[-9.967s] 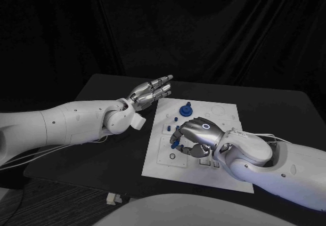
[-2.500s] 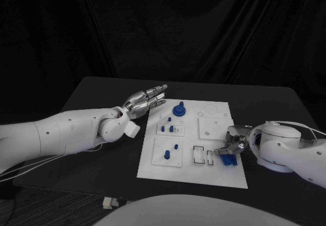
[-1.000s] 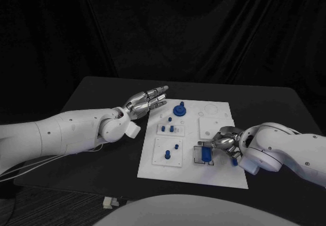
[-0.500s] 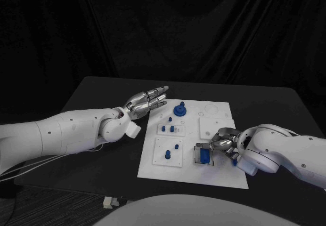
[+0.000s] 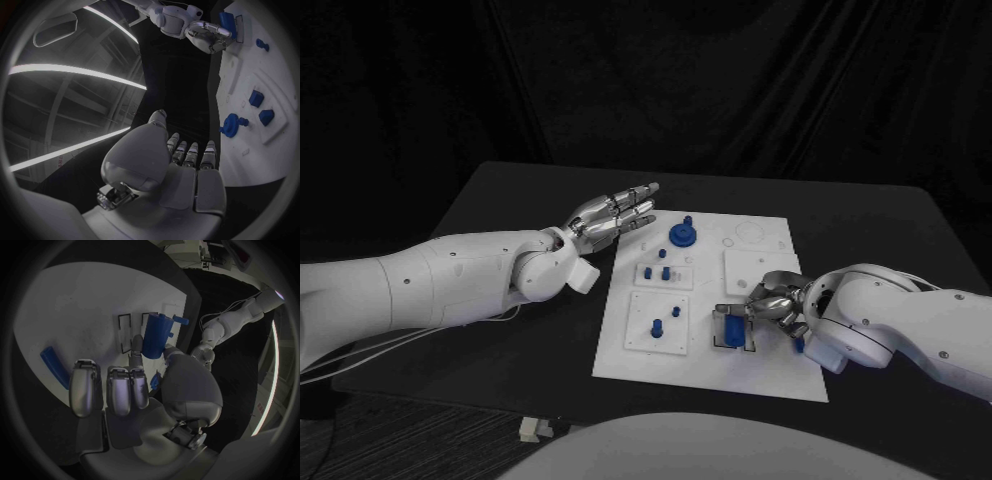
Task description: Assemble the parts on the task board
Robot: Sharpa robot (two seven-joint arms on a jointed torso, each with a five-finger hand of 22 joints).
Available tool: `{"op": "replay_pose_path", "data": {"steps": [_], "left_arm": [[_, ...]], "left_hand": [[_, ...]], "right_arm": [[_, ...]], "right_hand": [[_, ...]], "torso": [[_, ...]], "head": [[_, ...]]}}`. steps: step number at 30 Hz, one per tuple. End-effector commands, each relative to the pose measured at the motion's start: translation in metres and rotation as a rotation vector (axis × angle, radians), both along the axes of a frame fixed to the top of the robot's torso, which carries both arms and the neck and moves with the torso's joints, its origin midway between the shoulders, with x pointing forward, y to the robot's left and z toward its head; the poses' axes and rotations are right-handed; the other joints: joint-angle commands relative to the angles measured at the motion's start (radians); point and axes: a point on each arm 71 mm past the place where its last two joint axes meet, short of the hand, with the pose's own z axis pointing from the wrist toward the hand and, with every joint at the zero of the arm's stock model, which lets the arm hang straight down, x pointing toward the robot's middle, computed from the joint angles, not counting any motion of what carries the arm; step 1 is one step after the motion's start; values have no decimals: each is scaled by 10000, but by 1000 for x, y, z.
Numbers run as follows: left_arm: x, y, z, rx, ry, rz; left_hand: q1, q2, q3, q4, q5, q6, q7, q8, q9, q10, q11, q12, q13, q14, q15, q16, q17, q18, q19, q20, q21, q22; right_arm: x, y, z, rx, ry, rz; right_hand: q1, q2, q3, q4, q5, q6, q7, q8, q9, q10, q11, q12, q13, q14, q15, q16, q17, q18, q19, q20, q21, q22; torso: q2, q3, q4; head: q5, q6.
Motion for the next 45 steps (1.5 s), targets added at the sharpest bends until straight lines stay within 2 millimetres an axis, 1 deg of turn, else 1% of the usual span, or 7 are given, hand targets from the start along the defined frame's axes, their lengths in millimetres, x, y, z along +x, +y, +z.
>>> {"op": "replay_pose_path", "data": {"steps": [1,11,23,34,39,42,45], "left_arm": [[-1,-2,0,-190,-14,-85],[-1,-2,0,-195,13,-113],[-1,-3,-1,-198,55,-154],[-2,-3,-2,-194,125,-205],[-2,-2,-2,-186,140,-199],[-2,-1,-2,-178,135,-176],[-2,-1,-2,-171,131,-157]], "left_hand": [[55,57,16,-65,62,-44,22,62,7,6,71,41,15,-3,44,-36,-9,170,21,65,23,-5],[59,61,19,-76,70,-52,22,61,6,5,67,37,14,-3,62,-36,-9,170,21,70,23,-6],[59,60,19,-82,73,-43,22,63,8,4,64,37,14,-3,77,-36,-9,170,22,74,24,-2],[66,72,30,-136,124,73,230,103,26,2,-35,35,13,-3,97,-36,-9,169,22,92,23,-11],[66,73,31,-139,126,98,247,111,30,2,-39,39,14,-3,96,-36,-9,169,23,92,24,-10],[66,73,31,-139,126,98,247,111,30,2,-39,39,14,-3,96,-36,-9,169,23,92,24,-10],[66,73,31,-139,126,98,247,111,30,2,-39,39,14,-3,96,-36,-9,169,23,92,24,-10]], "right_arm": [[-1,-1,-2,-248,36,67],[-1,-1,-2,-255,30,66],[-1,0,-2,-264,77,144],[-2,-4,0,-247,-192,35],[-1,-9,7,-335,-801,24],[2,-11,16,-122,-1455,81],[4,-14,30,353,-2572,161]], "right_hand": [[-173,-11,-211,-15,-47,9,36,-48,11,1045,63,63,2634,1058,78,61,2627,51,358,74,13,2150],[-302,169,-918,16,-865,44,38,-112,104,1045,65,63,2634,1058,79,61,2627,61,342,78,-34,2136],[-296,113,-1293,40,-1390,47,43,-159,150,1045,69,63,2634,1058,82,61,2627,76,316,80,-99,2116],[-1150,-293,-3041,110,-1539,46,50,-241,240,1045,69,63,2634,1058,78,61,2627,72,326,72,-96,2122],[-1352,-646,-3530,134,-1539,36,49,-263,273,1045,66,63,2634,1058,74,61,2627,70,329,65,-90,2125],[-1319,-397,-3420,122,-1534,-1,56,-285,290,1045,72,63,2634,1058,76,61,2627,65,339,65,-72,2131],[-871,347,-3014,72,-1432,-240,119,-301,317,1045,117,63,2634,1058,122,61,2627,14,439,96,132,2202]], "torso": [[-5,0,-3],[3,2,-5],[-8,-2,-3],[-11,-3,-7],[-10,0,0],[-8,1,7],[-6,3,-7]], "head": [[4,0],[16,0],[15,0],[42,0],[54,0],[73,0],[109,0]]}}
